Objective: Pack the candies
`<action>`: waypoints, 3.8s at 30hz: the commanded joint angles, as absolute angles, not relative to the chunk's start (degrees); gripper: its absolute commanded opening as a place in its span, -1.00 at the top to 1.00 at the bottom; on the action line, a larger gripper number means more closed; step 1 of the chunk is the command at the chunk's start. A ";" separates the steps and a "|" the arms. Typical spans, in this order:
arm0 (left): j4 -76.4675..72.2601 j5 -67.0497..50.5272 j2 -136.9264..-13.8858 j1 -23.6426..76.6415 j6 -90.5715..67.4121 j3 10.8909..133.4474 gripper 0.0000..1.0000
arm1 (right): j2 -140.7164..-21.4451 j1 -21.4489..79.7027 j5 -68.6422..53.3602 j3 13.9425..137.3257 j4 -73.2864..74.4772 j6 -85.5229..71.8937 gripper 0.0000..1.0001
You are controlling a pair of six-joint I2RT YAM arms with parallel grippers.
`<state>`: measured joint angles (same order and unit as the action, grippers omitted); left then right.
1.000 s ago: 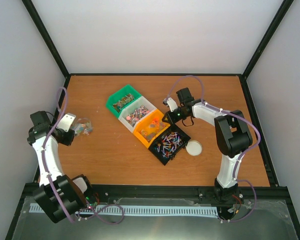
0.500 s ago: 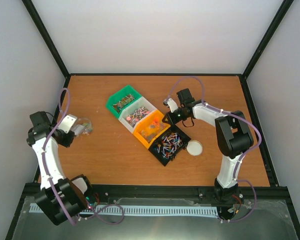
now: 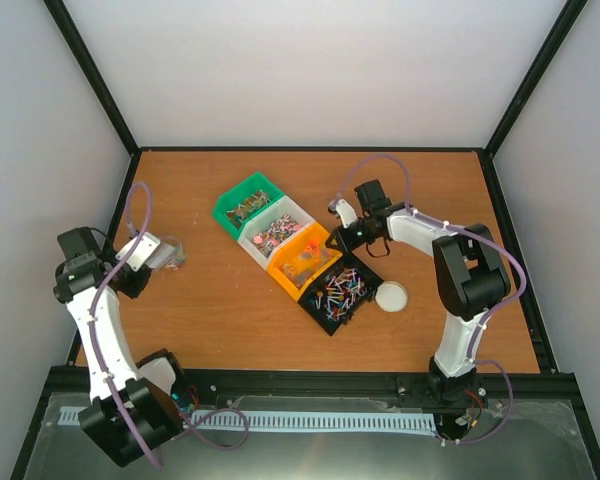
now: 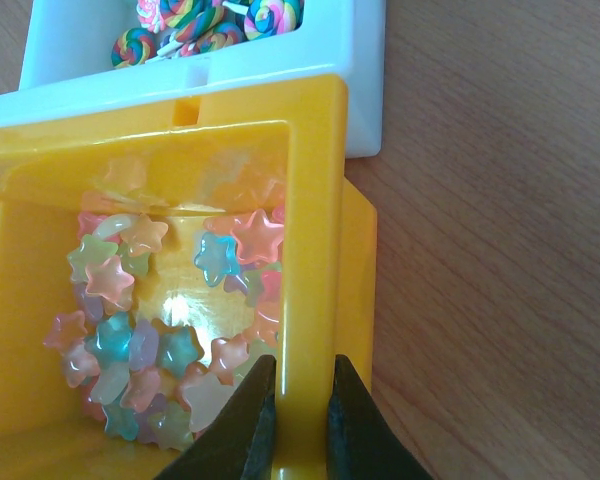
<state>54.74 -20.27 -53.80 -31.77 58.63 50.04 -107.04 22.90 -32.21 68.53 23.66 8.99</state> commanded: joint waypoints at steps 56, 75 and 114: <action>86.31 3.24 -108.72 29.35 20.84 102.31 0.98 | -105.47 28.74 -23.80 70.62 29.97 5.17 0.13; 58.33 -2.52 -101.83 29.53 16.40 77.39 0.98 | -104.38 31.38 -17.05 66.09 26.52 5.34 0.77; 3.04 -17.80 -65.48 22.24 17.61 33.16 0.98 | -102.66 30.49 -13.46 64.16 27.53 8.19 0.94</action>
